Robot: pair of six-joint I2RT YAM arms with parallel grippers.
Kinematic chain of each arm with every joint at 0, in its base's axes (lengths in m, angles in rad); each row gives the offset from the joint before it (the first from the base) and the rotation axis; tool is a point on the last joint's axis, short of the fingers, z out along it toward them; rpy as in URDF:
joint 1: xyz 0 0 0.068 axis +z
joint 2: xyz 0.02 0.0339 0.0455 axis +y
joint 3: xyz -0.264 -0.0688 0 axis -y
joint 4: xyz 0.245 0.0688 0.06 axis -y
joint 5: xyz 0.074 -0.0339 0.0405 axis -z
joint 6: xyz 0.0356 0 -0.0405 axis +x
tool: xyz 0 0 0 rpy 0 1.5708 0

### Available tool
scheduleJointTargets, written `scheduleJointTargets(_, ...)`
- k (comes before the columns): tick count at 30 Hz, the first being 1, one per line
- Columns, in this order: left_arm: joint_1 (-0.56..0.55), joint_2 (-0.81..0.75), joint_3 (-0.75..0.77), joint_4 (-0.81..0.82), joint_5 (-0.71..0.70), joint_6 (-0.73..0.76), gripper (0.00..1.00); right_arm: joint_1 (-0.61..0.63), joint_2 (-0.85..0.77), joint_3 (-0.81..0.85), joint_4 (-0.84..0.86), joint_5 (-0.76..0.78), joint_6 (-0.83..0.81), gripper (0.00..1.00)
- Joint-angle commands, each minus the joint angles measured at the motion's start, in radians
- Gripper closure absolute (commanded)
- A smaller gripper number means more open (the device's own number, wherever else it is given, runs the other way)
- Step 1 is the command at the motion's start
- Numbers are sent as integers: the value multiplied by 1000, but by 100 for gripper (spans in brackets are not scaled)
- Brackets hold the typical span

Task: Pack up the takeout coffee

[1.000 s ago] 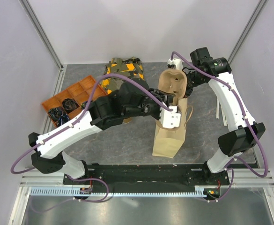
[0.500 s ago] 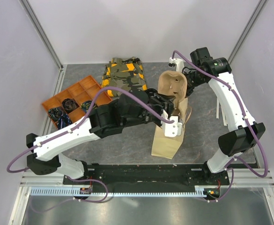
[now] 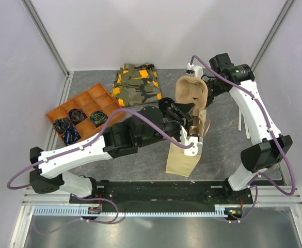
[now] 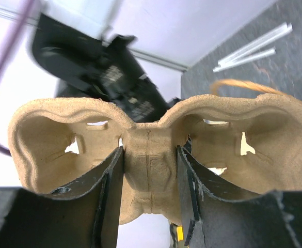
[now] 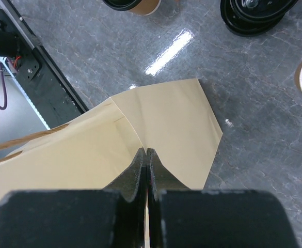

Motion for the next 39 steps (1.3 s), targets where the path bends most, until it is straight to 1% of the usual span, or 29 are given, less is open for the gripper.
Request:
scheduleJointTargets(1,-10,-16,-68,122,-54,91,87,4,-51,-18,-3,-47,18,100)
scheduleJointTargets(7,-23,-57,-181,130,-45,97,88,7,-51,-26,3,-48,29,100)
scheduleJointTargets(11,-38,-68,-211,72,-25,50,89,4,-49,-18,11,-50,40,100)
scheduleJointTargets(18,-47,-68,-192,-94,27,-30,90,4,-57,-15,14,-64,35,100)
scheduleJointTargets(20,-47,-65,-179,-112,31,-53,90,4,-63,-18,23,-68,27,100)
scheduleJointTargets(25,-46,-59,-156,-119,18,-45,91,4,-69,-9,33,-55,32,100)
scheduleJointTargets(29,-47,-76,-161,-172,103,-7,91,5,-69,-6,34,-65,30,100)
scheduleJointTargets(31,-47,-70,-159,-204,119,-2,91,5,-69,-1,33,-73,27,100)
scheduleJointTargets(32,-47,-68,-152,-239,122,-5,91,4,-71,1,34,-76,27,100)
scheduleJointTargets(35,-47,-57,-143,-280,166,-31,91,5,-75,2,34,-76,20,100)
scheduleJointTargets(39,-46,-33,-109,-355,179,-74,92,5,-94,5,33,-85,4,100)
